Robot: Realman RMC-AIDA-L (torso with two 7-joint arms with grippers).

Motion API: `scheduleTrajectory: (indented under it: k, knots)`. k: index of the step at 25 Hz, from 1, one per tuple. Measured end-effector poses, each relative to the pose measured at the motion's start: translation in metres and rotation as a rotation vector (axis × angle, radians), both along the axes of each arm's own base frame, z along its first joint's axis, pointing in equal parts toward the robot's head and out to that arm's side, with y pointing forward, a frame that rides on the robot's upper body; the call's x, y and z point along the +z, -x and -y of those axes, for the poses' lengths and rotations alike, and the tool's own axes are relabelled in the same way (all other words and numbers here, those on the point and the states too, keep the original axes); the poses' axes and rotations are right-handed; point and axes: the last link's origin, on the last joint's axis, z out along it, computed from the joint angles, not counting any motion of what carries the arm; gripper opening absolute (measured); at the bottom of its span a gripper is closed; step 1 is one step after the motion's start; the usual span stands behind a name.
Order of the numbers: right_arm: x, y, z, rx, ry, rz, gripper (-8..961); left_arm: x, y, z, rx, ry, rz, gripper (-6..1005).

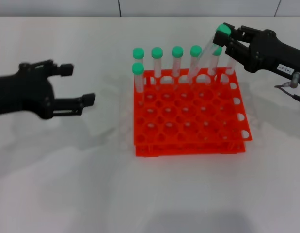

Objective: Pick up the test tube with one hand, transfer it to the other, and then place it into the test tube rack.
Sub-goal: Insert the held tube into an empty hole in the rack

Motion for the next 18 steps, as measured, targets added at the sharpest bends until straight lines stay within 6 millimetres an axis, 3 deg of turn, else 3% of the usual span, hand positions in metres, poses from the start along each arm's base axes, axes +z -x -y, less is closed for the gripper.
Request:
scheduleTrajectory:
  k: [9, 18]
  knots:
    - [-0.002, 0.024, -0.007, 0.110, 0.058, 0.076, 274, -0.009, 0.066, 0.022, 0.062, -0.074, 0.123, 881]
    - [-0.010, 0.048, -0.022, 0.156, 0.090, 0.171, 276, -0.019, 0.085, 0.034, 0.071, -0.084, 0.119, 882]
